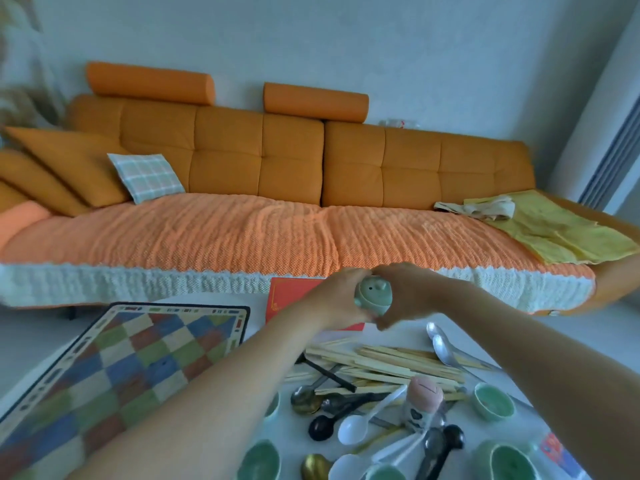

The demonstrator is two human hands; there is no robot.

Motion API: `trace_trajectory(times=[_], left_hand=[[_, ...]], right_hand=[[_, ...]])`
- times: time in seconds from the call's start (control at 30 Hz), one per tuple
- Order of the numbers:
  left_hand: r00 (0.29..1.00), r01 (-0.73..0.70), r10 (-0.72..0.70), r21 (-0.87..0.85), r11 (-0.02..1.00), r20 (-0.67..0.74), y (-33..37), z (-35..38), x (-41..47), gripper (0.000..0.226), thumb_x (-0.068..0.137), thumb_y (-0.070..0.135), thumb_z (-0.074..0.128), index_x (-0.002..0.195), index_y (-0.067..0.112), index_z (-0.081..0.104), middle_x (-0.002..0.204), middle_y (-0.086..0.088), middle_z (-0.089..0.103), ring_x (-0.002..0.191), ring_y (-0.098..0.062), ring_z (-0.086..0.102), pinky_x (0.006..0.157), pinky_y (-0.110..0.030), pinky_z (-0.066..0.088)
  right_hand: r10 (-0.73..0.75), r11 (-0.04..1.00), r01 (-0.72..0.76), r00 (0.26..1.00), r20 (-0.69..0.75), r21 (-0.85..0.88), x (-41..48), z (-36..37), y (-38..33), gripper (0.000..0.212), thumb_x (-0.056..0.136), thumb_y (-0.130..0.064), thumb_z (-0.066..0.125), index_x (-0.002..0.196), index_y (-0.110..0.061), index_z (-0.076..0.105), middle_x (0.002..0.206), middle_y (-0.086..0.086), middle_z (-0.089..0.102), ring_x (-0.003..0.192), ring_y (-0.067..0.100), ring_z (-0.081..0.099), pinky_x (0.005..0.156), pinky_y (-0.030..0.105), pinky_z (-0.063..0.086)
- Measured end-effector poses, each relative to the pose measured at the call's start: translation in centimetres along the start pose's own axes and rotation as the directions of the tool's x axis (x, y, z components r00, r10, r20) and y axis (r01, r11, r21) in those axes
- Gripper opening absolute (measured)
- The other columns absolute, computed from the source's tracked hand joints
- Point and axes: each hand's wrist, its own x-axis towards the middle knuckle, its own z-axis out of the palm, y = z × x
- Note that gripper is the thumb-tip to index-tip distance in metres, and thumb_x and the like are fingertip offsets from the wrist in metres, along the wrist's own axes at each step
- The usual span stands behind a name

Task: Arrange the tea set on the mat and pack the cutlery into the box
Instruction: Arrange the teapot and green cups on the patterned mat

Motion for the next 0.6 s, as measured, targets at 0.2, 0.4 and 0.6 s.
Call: trace_trajectory(times=[0.2,0.4,0.6], left_hand=[[0.995,0.097,-0.096,0.109,0.989,-0.02,1.5,-5.2,-10.9,0.062,0.058,0.052,0.088,0.112,0.037,0.061,0.109,0.017,0.064,0.1,-0.007,0.059,0.09,-0.04,0.052],[0.969,0.229,-0.213,0.129,0.965,-0.125,0.0,-8.6,-21.2,0.053,0.062,0.04,0.089,0.108,0.032,0.064,0.107,0.015,0.061,0.096,0.0,0.058,0.086,-0.028,0.051],[0.925,0.376,-0.361,0.154,0.914,-0.121,-3.9,-9.7,-28.3,0.06,0.059,0.048,0.089,0.109,0.042,0.058,0.106,0.026,0.062,0.101,0.005,0.058,0.085,-0.023,0.048]], right_hand=[[-0.063,0.988,0.063,0.998,-0.005,0.142,-4.2,0.4,-9.8,0.092,0.053,-0.06,0.084,0.129,-0.028,0.045,0.116,-0.006,0.06,0.104,0.02,0.056,0.09,0.036,0.047],[-0.167,0.976,0.165,0.986,0.001,0.14,-5.0,2.3,-20.0,0.099,0.046,-0.065,0.082,0.131,-0.032,0.043,0.122,-0.005,0.06,0.112,0.022,0.056,0.095,0.043,0.047],[-0.277,0.955,0.271,0.961,0.029,0.119,-4.2,6.7,-27.3,0.094,0.055,-0.063,0.08,0.136,-0.035,0.041,0.128,-0.002,0.056,0.123,0.023,0.044,0.101,0.043,0.04]])
